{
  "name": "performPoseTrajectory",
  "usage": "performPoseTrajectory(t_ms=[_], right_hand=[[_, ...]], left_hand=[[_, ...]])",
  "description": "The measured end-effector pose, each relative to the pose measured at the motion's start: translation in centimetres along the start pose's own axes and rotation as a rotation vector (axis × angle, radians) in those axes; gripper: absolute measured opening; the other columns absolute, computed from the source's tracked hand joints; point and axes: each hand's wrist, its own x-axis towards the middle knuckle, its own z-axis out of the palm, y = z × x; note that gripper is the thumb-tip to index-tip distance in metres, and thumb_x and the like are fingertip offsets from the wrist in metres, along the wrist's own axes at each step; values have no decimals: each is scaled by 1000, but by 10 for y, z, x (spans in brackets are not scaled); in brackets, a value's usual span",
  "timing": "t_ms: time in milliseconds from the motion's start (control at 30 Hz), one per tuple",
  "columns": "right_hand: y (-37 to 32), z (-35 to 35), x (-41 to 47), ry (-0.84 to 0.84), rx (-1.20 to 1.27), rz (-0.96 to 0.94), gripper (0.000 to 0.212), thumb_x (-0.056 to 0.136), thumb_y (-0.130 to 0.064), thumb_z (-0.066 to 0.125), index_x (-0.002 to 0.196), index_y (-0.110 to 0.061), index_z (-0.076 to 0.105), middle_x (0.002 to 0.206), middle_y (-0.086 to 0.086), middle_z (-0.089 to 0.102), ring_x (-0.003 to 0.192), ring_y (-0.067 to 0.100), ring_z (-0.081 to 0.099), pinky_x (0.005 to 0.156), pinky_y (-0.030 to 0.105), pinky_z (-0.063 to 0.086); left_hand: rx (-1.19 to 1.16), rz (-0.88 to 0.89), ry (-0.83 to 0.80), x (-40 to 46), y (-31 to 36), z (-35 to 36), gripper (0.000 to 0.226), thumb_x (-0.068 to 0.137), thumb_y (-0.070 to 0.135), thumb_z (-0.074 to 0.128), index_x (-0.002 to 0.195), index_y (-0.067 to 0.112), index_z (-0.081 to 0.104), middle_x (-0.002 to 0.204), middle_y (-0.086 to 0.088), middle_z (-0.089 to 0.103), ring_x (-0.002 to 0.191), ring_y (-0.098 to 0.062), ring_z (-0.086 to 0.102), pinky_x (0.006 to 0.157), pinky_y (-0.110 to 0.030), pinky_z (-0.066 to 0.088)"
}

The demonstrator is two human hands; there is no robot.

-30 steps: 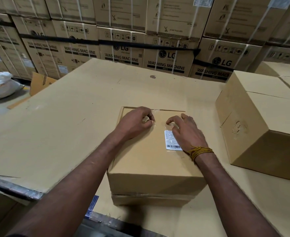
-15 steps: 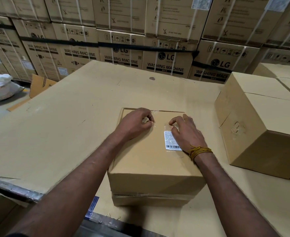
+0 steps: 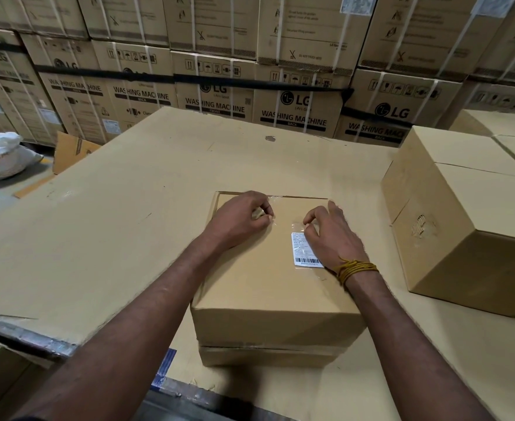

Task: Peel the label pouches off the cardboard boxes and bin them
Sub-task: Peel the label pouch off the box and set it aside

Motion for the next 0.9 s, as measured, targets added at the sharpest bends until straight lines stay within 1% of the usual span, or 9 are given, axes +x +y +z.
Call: performPoseTrajectory(t_ms=[67,200,300,367,500,567,700,833,900], right_hand=[[1,0,0,5,3,4,22,99,-29,40,120,-31,48,163,6,15,152,18,14,97,42,39],[2,1,0,11,12,3,20,99,-30,41,116,-30,50,161,5,21,152,16,10,97,43,39],[0,0,-1,5,-1,9,23,100,-29,40,121,-30,48,163,5,15,151,20,17,96,42,39],[0,-1,-2,0,-4,9,25,100,-29,40,123,-31,48,164,6,13,151,20,18,97,42,39],[-1,-1,-2,0,-3,6,18,99,-28,39,113,-33,49,163,7,15,151,22,19,95,41,37],[-2,-2,-2,3,-3,-1,20,99,-27,39,114,-35,49,163,7,14,150,23,21,93,41,37],[-3,-3,-2,-14,-16,-16,29,99,-27,38,122,-39,49,163,5,12,149,24,22,93,41,40],[-3,-3,-3,-11,0,-3,22,98,-25,38,112,-35,50,163,5,14,150,23,19,93,41,38],[-4,-4,-3,-9,-5,-4,23,98,-25,38,114,-36,50,164,5,12,151,22,16,93,41,38]], left_hand=[[-2,-4,2,0,1,0,6,86,26,63,88,29,67,112,13,64,102,-7,58,88,-40,50],[-5,-4,-2,0,0,0,6,85,27,63,88,29,67,110,14,64,101,-7,57,88,-39,50],[-13,-2,-6,-1,0,0,6,84,30,62,88,30,67,111,14,64,103,-8,58,89,-41,50],[-11,-4,-8,0,-1,0,6,84,29,62,88,29,67,112,13,64,104,-8,58,89,-41,50],[-11,-9,-8,0,-1,0,12,80,35,58,88,30,67,112,12,64,103,-8,59,88,-42,50],[-13,-10,-7,0,-1,0,11,81,33,59,88,30,67,112,12,65,103,-8,59,88,-42,51],[-12,-3,-6,1,-1,0,7,84,28,62,88,29,67,112,11,65,103,-9,59,88,-42,51],[-17,0,-2,0,-1,0,6,84,26,63,88,28,68,111,10,65,103,-9,59,88,-42,50],[-15,-2,-2,0,0,0,6,85,26,64,89,28,67,112,10,65,104,-10,59,88,-42,50]])
